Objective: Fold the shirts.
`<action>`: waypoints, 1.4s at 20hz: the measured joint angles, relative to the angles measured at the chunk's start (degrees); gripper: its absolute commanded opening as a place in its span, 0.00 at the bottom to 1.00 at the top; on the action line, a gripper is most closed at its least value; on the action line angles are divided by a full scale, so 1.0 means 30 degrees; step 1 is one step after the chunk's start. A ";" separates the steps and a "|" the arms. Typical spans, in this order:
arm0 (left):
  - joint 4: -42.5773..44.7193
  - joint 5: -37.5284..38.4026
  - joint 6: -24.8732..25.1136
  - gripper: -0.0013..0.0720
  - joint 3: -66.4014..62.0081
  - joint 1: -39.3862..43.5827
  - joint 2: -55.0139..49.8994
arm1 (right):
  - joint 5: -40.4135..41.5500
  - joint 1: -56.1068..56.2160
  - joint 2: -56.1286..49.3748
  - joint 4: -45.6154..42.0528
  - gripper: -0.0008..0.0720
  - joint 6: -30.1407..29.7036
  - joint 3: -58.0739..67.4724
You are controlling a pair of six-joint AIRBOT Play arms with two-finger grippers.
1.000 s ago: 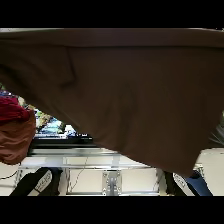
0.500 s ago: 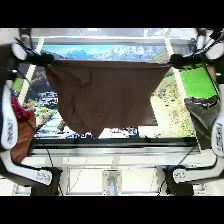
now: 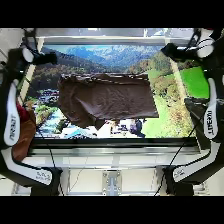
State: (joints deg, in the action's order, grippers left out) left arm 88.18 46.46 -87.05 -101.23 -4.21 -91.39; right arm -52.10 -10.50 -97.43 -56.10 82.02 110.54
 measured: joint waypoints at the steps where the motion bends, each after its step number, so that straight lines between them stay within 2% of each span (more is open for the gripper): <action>1: 0.0000 0.0291 -0.0007 0.98 0.0058 -0.0495 0.1209 | -0.1166 -0.0510 0.0539 -0.0561 0.61 0.0000 0.0794; 5: 0.0729 0.1902 -0.0182 0.98 0.1457 -0.3606 0.6229 | -0.6135 -0.3555 0.4277 -0.4124 0.61 -0.0182 0.1413; 8: 0.1005 0.3271 -0.1202 0.98 0.5836 -0.6295 1.0244 | -0.8786 -0.5974 0.7002 -0.4619 0.61 -0.0933 -0.0984; 10: 0.0940 0.3534 -0.3140 0.97 1.0652 -0.7679 1.3085 | -0.9267 -0.7155 0.8561 -0.3708 0.61 -0.1304 -0.4248; 12: 0.0095 0.3235 -0.5333 0.97 1.5606 -0.8386 1.5409 | -0.8633 -0.7592 0.9887 -0.2237 0.62 -0.1617 -0.8590; 14: -0.2965 0.2484 -0.6484 0.97 2.0495 -0.8801 1.7136 | -0.6980 -0.7621 1.0892 -0.0605 0.62 -0.1836 -1.2998; 16: -0.7592 0.1923 -0.5326 0.97 2.4013 -0.8983 1.7821 | -0.5399 -0.7592 1.1438 0.1297 0.61 -0.2317 -1.6225; 18: -1.2444 0.1457 -0.2980 0.97 2.6476 -0.9100 1.7755 | -0.4350 -0.7562 1.1737 0.2994 0.62 -0.2929 -1.8010; 20: -1.5540 0.1297 -0.1231 0.97 2.7744 -0.9151 1.7056 | -0.3774 -0.7548 1.1948 0.4473 0.61 -0.3541 -1.8724; 22: -1.8003 0.1384 0.0488 0.96 2.8407 -0.9165 1.5948 | -0.3599 -0.7548 1.2145 0.5617 0.61 -0.4058 -1.8855; 24: -2.0254 0.1588 0.2346 0.79 2.8749 -0.9136 1.4564 | -0.3519 -0.7548 1.2305 0.6237 0.61 -0.4350 -1.8739; 28: -2.2826 0.1872 0.5319 0.79 2.9019 -0.8590 1.1876 | -0.3672 -0.7548 1.2772 0.6863 0.61 -0.4626 -1.8600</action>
State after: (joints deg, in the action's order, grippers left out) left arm 19.70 52.07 -71.09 -14.17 -29.98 -55.77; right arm -63.11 -33.15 -59.11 -35.51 68.14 54.74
